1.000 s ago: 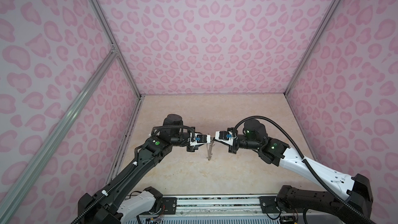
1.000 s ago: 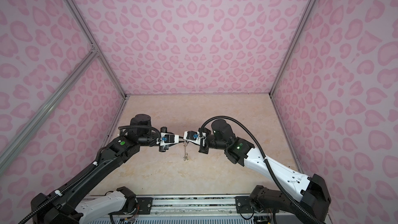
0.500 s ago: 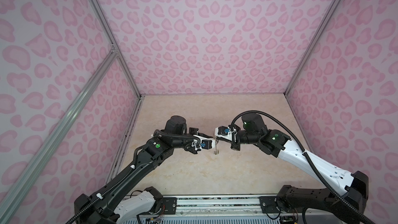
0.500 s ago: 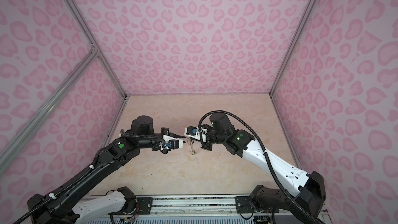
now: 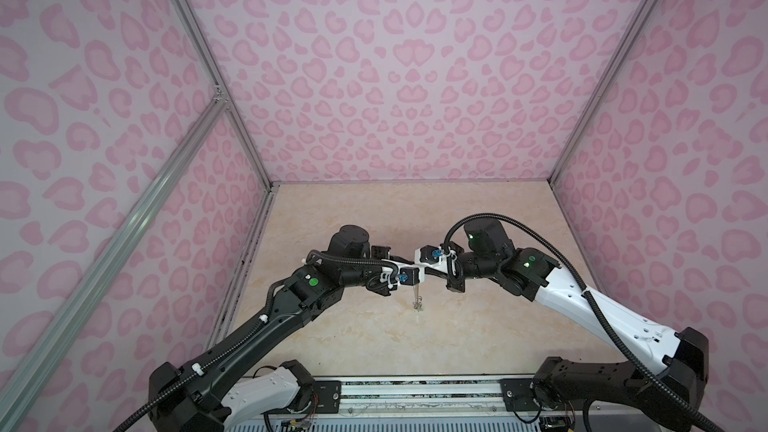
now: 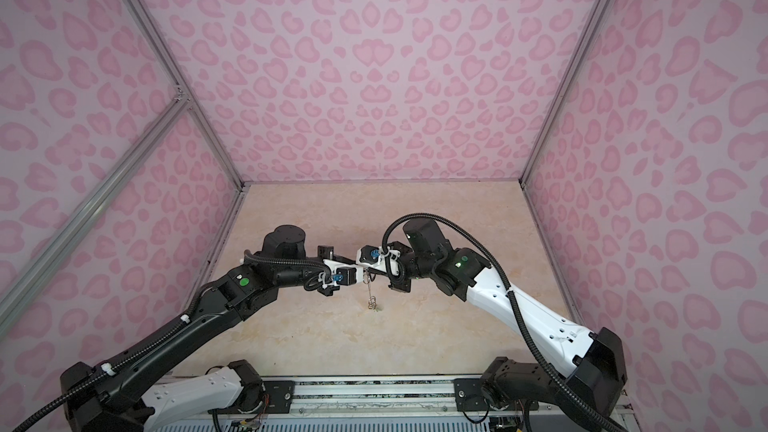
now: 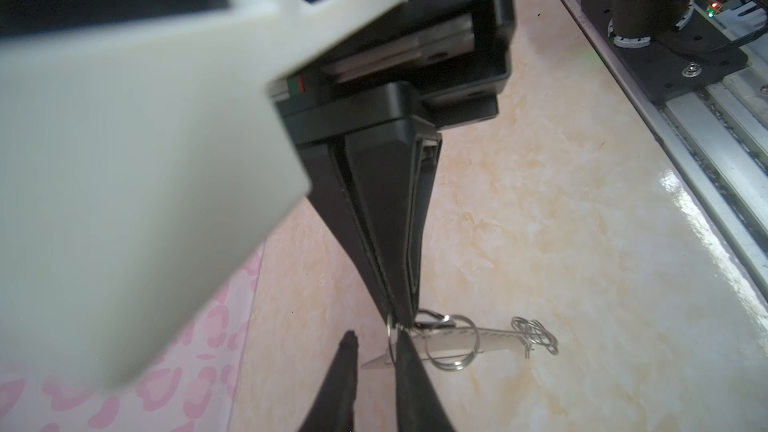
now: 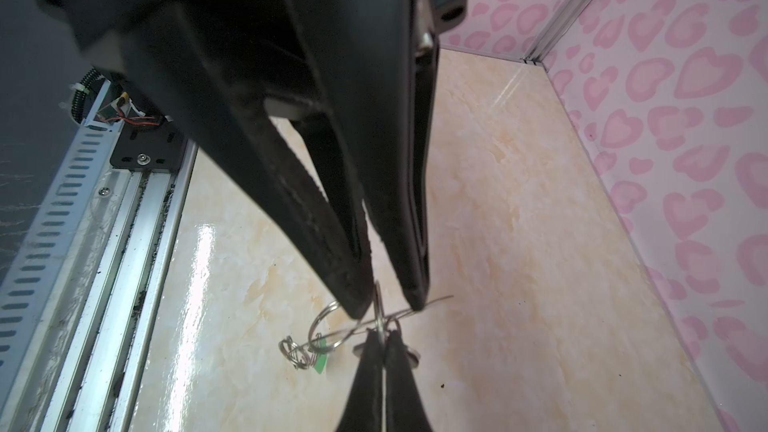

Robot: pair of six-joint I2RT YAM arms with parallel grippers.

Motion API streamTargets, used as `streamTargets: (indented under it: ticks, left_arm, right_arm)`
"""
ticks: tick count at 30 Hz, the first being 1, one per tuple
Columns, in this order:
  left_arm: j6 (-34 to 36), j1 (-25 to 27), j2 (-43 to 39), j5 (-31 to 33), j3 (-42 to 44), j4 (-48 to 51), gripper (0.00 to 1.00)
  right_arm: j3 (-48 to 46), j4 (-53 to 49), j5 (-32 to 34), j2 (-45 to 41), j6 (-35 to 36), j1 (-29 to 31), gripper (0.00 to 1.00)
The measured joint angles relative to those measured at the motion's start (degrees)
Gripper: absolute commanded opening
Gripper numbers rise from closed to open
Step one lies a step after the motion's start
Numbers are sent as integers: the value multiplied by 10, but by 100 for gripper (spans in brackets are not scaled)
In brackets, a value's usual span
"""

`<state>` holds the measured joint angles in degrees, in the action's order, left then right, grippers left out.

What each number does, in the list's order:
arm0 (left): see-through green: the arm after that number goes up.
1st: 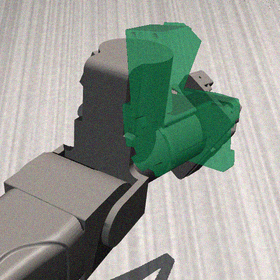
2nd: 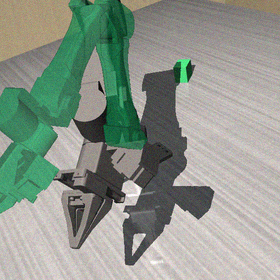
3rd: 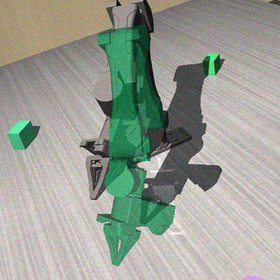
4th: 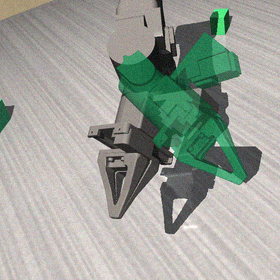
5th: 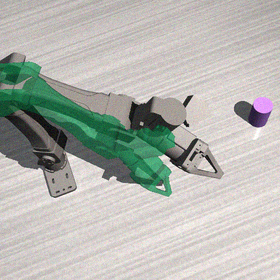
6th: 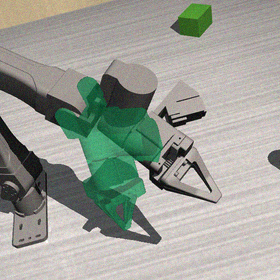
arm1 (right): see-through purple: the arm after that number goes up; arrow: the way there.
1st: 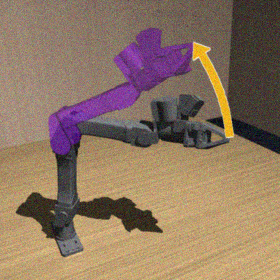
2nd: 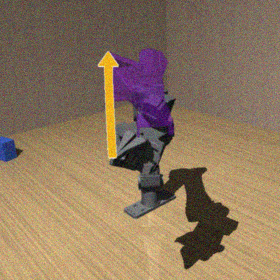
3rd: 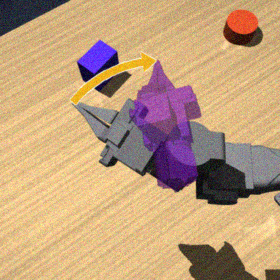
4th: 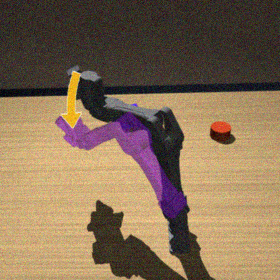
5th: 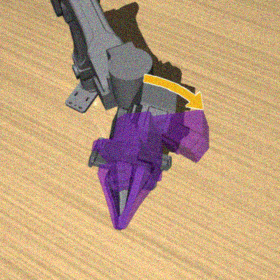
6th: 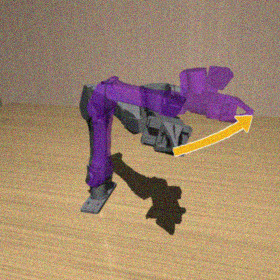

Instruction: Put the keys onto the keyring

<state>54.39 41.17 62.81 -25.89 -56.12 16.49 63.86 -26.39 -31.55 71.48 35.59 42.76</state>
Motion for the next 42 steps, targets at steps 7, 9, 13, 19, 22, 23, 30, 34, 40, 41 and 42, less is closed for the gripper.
streamTargets:
  ticks: [7, 9, 13, 19, 22, 23, 30, 34, 40, 41, 42]
  left_arm:
    - [-7, 2, 4, 4, 0, -3, 17]
    - [-8, 2, 6, 4, 0, -3, 14]
    - [-15, 4, 9, 4, 0, -3, 3]
    - [-25, 3, 10, 4, 0, -9, 3]
    - [-38, 1, 9, 2, 2, -13, 3]
    - [-44, -3, 8, -1, 3, -13, 3]
    - [-121, -48, -6, -68, 44, -78, 3]
    - [-169, -67, -12, -107, 71, -135, 3]
    - [-216, -75, -16, -154, 91, -207, 3]
    - [-218, -75, -17, -161, 93, -214, 3]
    - [-222, -76, -18, -167, 95, -220, 3]
  right_arm:
    - [0, 4, 0, -5, 0, 0, 0]
    - [0, 4, 0, -5, 0, 0, 0]
    - [0, 3, 0, -7, -1, 0, 0]
    - [0, 4, 6, -10, -5, 1, 11]
    - [-2, 14, 19, -19, -4, 1, 19]
    - [-5, 19, 25, -23, -5, 1, 22]
    - [-25, 32, 61, -53, 2, -1, 25]
    - [-32, 51, 61, -65, -8, -1, 25]
    - [-46, 90, 36, -69, -35, -1, 23]
    - [-50, 99, 30, -70, -39, -1, 23]
    - [-53, 106, 25, -70, -45, -1, 22]
